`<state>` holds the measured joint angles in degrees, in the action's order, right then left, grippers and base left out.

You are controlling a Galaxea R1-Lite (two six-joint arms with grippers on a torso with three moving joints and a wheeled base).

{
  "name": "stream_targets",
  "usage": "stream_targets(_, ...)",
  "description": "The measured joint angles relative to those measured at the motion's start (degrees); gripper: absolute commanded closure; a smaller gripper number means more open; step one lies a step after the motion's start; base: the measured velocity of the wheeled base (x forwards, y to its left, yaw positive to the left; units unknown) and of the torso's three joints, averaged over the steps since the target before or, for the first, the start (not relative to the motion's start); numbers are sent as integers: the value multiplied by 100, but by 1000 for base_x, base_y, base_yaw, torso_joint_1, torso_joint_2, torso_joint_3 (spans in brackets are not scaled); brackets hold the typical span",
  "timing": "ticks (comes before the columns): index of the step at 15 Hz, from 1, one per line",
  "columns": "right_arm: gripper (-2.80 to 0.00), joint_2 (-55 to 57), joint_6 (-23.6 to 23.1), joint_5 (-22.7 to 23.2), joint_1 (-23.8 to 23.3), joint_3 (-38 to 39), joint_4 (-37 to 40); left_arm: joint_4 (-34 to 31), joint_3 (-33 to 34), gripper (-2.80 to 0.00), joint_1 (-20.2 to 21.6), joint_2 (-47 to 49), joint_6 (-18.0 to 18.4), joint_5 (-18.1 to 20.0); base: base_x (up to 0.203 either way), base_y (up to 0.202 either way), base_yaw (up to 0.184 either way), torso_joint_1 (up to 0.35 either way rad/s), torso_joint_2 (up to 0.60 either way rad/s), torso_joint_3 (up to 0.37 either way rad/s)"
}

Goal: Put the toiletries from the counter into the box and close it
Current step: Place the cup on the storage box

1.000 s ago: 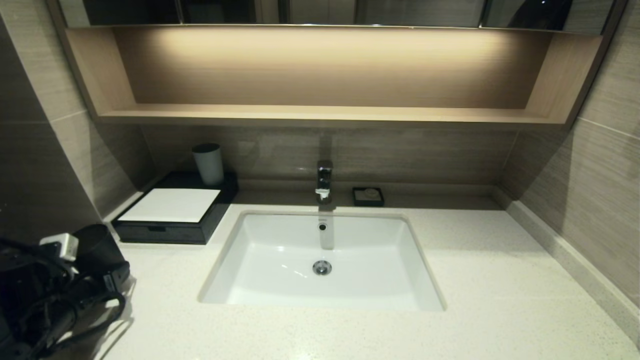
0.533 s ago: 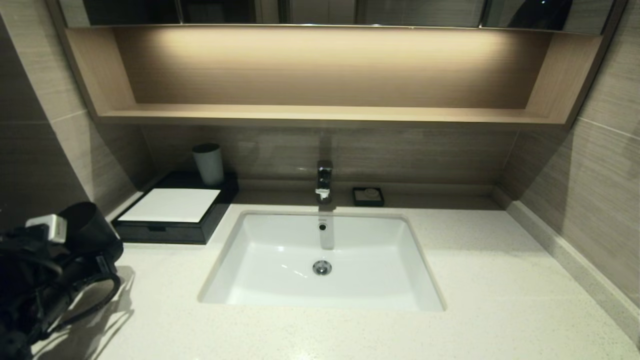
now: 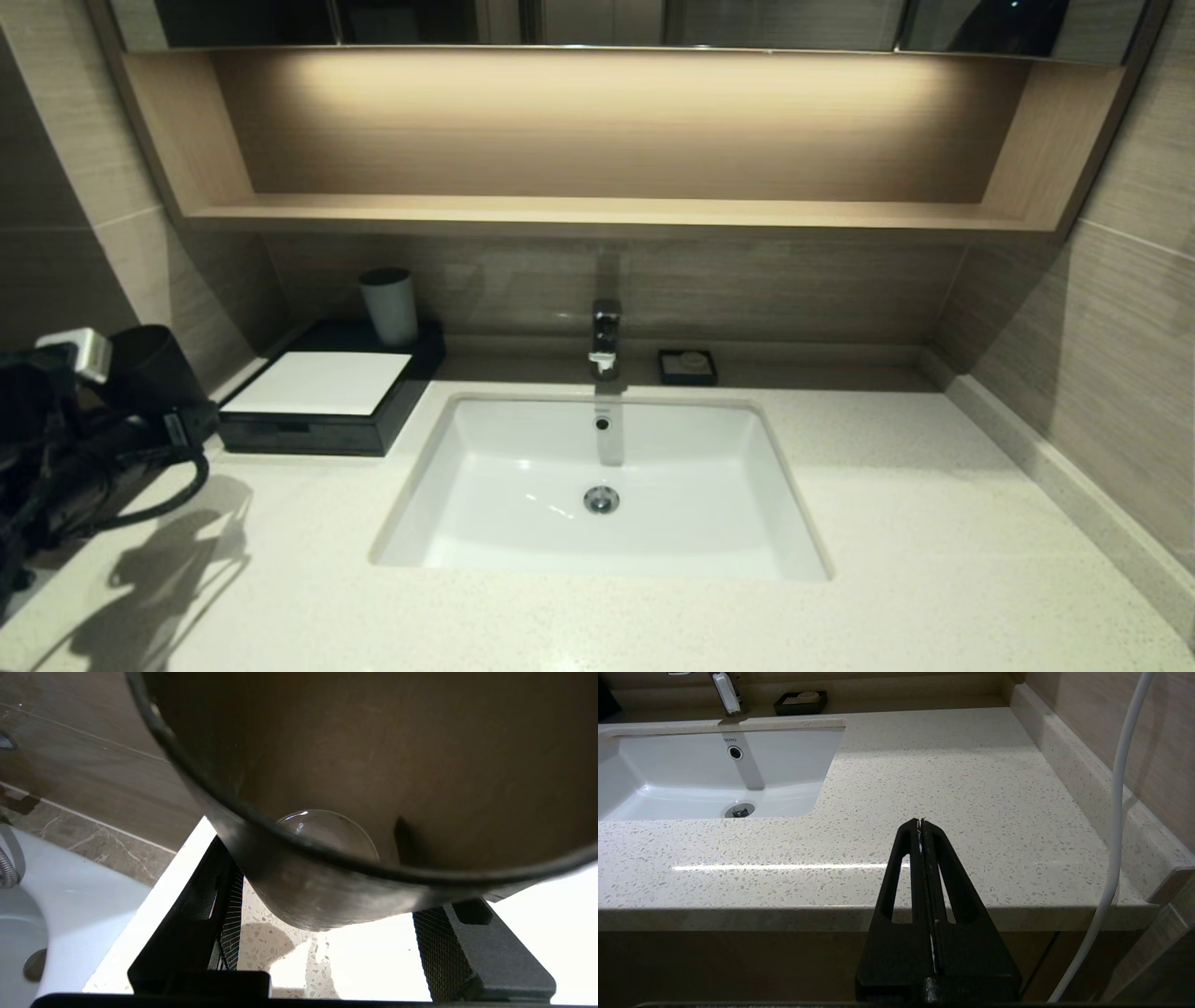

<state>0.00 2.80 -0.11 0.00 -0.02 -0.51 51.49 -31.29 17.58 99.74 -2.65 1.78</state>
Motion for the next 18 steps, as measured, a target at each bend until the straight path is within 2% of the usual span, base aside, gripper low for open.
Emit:
stream_targets(4,0,0,0,1,0,2,0,-1460,-1031,0,-38,-184,-20,-2,0,0,0,0,0,0)
stream_targets(8,0,0,-2,3,0,2,1,-2391,-1979,0,-153,-47,-33,-7,0,0,0,0,0,0)
stream_targets(18,0,0,-2,0,0,2,2,-2488,-3048,0,-482,921,-22,-158,0,0,0,0,0,0)
